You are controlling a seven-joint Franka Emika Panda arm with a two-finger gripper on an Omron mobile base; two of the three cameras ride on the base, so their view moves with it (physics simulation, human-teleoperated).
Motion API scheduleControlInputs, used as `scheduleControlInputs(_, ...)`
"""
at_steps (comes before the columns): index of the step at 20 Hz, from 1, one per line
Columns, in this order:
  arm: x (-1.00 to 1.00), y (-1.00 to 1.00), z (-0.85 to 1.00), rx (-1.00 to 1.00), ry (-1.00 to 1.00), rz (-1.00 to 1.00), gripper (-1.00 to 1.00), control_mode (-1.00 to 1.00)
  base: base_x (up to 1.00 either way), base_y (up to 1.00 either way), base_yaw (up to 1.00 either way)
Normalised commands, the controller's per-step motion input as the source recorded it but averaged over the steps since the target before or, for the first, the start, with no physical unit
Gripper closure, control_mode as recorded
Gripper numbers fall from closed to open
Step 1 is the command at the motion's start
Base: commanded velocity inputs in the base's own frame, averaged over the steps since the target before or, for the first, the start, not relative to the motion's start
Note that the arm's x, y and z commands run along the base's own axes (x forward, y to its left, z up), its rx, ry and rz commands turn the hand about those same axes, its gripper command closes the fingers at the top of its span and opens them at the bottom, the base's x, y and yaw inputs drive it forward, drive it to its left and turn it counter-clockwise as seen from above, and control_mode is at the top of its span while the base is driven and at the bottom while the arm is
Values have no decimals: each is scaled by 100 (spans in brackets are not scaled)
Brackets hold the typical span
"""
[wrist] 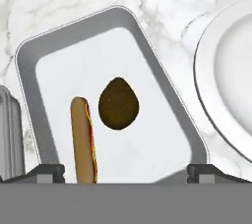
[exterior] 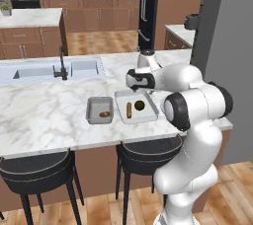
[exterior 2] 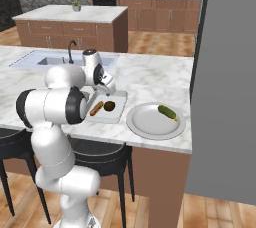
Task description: Place one cooked food and one vegetable from the large plate to each tupperware container.
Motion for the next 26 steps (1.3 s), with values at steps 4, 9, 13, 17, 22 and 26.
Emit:
scheduleControlInputs(4, -6, -100, 1, 0, 0, -47, -100, -100, 0, 0, 0)
scheduleControlInputs(9, -15, -100, 0, 0, 0, -45, -100, -100, 0, 0, 0)
scheduleControlInputs(13, -6, -100, 0, 4, -1, -33, -100, -100, 0, 0, 0)
scheduleControlInputs(17, -2, -96, 3, 8, 0, -13, -100, -100, 0, 0, 0)
scheduleControlInputs(22, -33, -85, 4, 1, 0, 24, -100, -100, 0, 0, 0)
scheduleControlInputs(26, -25, -75, 1, 0, -5, 61, -100, -100, 0, 0, 0)
